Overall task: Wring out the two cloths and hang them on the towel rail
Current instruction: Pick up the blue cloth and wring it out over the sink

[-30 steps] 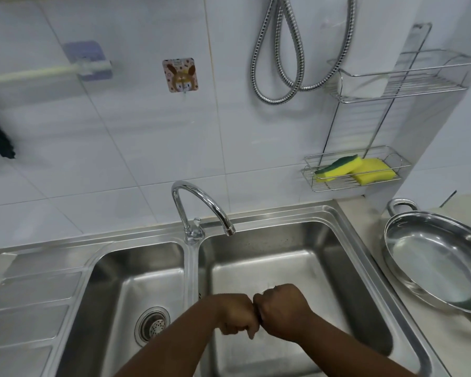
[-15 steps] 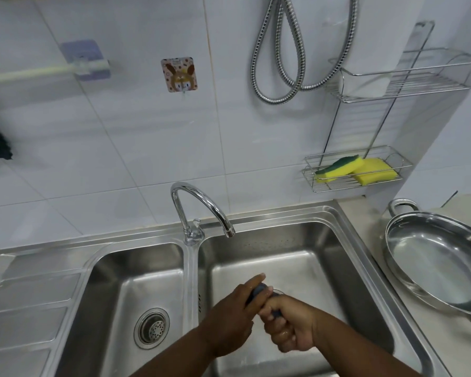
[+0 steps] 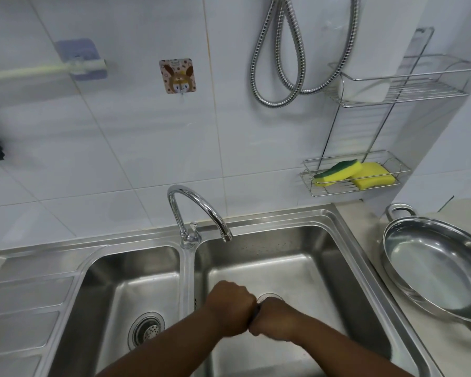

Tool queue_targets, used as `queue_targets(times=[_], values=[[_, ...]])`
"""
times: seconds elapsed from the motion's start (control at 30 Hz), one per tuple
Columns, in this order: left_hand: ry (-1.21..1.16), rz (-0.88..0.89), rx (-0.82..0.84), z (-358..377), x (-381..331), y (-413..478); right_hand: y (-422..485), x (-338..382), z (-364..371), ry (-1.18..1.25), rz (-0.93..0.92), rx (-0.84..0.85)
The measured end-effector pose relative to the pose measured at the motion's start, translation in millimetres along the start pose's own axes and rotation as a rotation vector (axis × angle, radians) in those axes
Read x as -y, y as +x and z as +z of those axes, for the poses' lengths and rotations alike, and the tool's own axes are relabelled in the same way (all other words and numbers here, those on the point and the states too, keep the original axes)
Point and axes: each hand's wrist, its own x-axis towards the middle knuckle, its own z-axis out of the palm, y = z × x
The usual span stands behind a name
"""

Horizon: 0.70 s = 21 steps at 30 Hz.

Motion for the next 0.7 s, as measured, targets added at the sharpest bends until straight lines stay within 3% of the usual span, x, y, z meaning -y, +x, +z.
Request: queue_targets(times=[0.1, 0.23, 0.3, 0.47, 0.7], values=[[-0.166, -0.136, 0.207, 20.6, -9.4, 4.7, 11.9, -10.8, 9.9, -0.597, -0.266, -0.269], [-0.539, -0.323, 0.446, 31.8, -4.8, 9.8, 19.9, -14.1, 10.6, -0.966, -0.494, -0.37], [-0.764, -0.425, 0.508, 33.6, -3.7, 11.1, 20.6, -10.7, 3.2, -1.092, -0.519, -0.436], [-1.194, -0.712, 0.59, 30.3, -9.9, 15.1, 33.6, -15.7, -16.1, -1.153, -0.635, -0.475], [-1.369, -0.738, 0.574, 23.8, -3.3, 15.6, 44.2, -11.9, -21.3, -1.108, -0.78, -0.586]])
